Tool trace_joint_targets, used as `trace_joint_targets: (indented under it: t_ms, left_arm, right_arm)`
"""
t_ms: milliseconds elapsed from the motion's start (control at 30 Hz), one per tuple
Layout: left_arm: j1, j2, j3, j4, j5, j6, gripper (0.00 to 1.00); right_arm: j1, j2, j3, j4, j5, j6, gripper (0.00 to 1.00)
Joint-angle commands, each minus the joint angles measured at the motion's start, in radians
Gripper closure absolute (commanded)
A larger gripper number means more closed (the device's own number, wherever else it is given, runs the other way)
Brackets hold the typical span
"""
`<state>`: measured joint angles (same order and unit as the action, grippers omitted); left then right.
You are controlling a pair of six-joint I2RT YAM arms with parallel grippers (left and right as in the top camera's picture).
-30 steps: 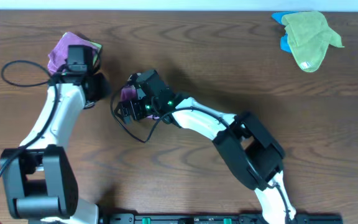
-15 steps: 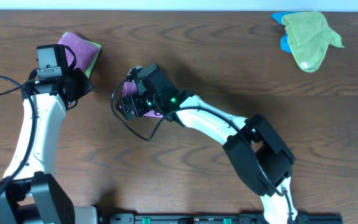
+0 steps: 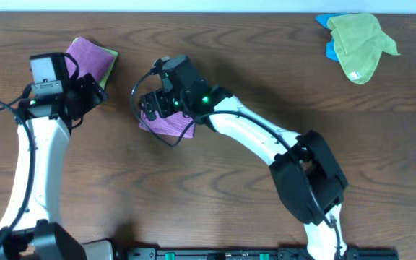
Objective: Fold the cloth
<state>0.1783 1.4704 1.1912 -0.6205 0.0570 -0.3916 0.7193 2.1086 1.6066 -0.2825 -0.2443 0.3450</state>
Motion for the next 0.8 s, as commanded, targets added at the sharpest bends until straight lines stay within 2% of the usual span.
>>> trace_joint_targets:
  t_ms: [0,233,367,500,633,767]
  left_arm:
    - [0.016,-0.034,0.018,-0.008,0.023,-0.015,0.12]
    - [0.026,-0.046,0.018,-0.032,0.109,-0.062,0.11]
    - [0.026,-0.046,0.018,-0.063,0.183,-0.061,0.11]
    - [0.026,-0.045,0.014,-0.105,0.229,-0.062,0.10]
    - [0.026,-0.045,-0.041,-0.116,0.274,-0.099,0.08]
    - [0.026,-0.045,-0.123,-0.072,0.348,-0.138,0.06]
  right_arm:
    - [-0.028,-0.055,0.019,-0.037,0.062,-0.029,0.01]
    - [-0.106,-0.154,0.019,-0.188,0.151,-0.040,0.01]
    - [-0.154,-0.238,0.018,-0.343,0.151,-0.043,0.02]
    - [-0.193,-0.334,0.009,-0.522,0.154,-0.126,0.07]
    - [-0.237,-0.460,-0.074,-0.582,0.166,-0.121,0.11]
    - [-0.281,-0.644,-0.251,-0.564,0.166,-0.102,0.11]
